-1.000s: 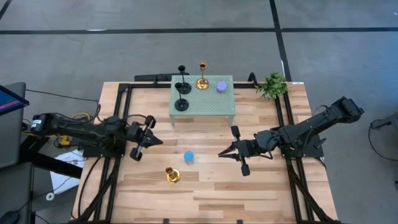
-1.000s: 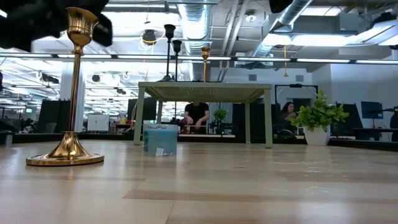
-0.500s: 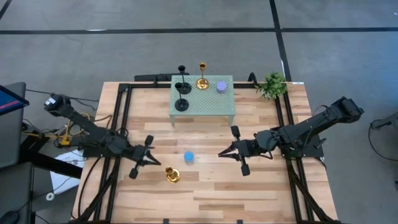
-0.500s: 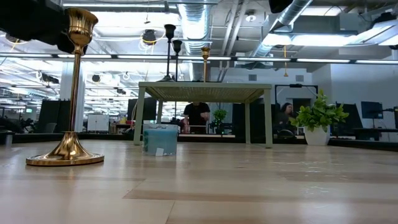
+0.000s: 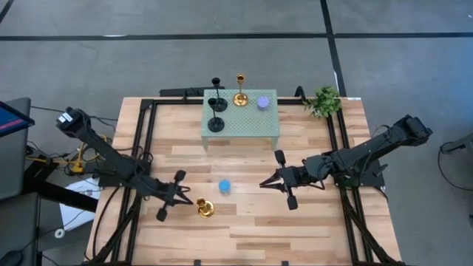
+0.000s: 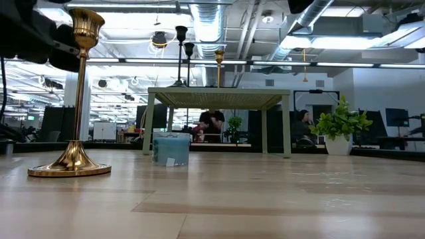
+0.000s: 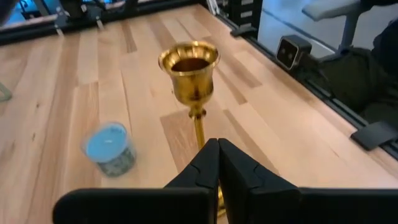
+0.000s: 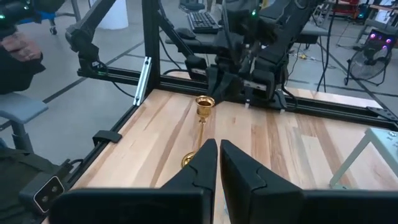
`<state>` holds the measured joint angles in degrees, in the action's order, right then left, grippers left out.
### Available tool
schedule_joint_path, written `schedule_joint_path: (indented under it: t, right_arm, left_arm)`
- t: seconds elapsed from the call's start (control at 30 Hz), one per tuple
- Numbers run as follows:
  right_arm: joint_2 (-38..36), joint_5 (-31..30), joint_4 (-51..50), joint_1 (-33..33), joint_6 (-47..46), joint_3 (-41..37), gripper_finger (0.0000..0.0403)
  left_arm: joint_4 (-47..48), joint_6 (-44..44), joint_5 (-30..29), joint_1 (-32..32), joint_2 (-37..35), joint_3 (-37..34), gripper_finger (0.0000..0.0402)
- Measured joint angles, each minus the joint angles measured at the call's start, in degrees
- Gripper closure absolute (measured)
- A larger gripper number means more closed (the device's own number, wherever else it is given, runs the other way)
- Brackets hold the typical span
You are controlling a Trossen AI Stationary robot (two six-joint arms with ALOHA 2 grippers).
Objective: Pick & Place candle stick holders
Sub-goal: Put the golden candle holder on the shelf aligned with the golden candle holder
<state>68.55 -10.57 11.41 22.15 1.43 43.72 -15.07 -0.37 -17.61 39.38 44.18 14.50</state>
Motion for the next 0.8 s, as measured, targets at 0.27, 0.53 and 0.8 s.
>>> schedule_joint_path:
  t: [0.27, 0.53, 0.8]
  right_arm:
    - [0.0, 0.0, 0.68, 0.0, 0.0, 0.0, 0.0391]
    - [0.0, 0.0, 1.05, 0.0, 0.02, 0.0, 0.0391]
    - [0.0, 0.0, 1.05, 0.0, 0.02, -0.02, 0.0391]
  left_arm:
    - [-1.81, -6.74, -3.78, -0.04, 5.79, 0.0, 0.0381]
    - [-9.6, -7.57, -5.74, -0.81, 11.96, -0.02, 0.032]
    - [-16.54, -7.91, -3.17, -0.81, 16.78, -0.02, 0.0249]
